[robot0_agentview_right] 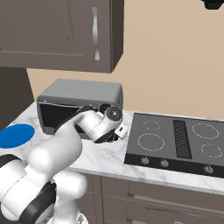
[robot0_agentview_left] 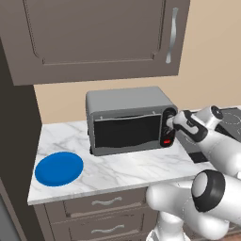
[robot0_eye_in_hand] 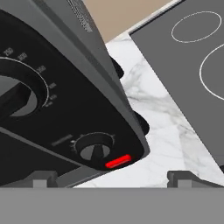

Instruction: Pick up the bagel from the plate, place it on the toaster oven rack, close the door, and set the timer.

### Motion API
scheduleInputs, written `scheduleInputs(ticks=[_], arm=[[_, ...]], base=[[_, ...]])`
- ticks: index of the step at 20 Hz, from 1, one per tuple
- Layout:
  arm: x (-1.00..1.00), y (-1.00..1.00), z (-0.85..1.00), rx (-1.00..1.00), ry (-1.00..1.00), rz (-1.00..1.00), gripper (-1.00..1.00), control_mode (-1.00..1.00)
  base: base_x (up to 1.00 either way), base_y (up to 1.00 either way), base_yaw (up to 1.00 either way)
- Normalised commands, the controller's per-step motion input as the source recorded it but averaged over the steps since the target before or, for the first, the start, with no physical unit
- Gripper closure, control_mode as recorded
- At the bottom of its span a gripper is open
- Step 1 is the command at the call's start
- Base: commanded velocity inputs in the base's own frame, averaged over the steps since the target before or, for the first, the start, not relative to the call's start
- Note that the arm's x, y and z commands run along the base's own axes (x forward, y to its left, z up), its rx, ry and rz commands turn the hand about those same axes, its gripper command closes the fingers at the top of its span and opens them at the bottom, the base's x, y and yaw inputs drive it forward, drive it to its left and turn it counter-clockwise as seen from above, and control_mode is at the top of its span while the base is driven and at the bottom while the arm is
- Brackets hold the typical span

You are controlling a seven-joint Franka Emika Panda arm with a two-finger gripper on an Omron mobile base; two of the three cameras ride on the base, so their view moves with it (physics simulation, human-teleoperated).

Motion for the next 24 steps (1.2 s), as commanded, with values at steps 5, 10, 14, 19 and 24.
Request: scheduleInputs(ticks=[5,10,14,19,24], arm=[[0.02,-0.09,-0.12,0.00,0.00,0.00,-1.00,-1.00],[0.00,0.00,-0.30,0.00,-0.02,0.00,-1.00,-1.00],[0.00,0.00,-0.11,0.00,-0.01,0.00,-1.00,-1.00],[0.06,0.00,0.00,0.00,0.00,0.00,-1.00,-1.00],[0.10,0.00,0.00,0.00,0.00,0.00,-1.00,-1.00]], base=[[0.00,0.00,0.00],[0.00,0.00,0.00],[0.00,0.00,0.00],[0.00,0.00,0.00],[0.00,0.00,0.00]])
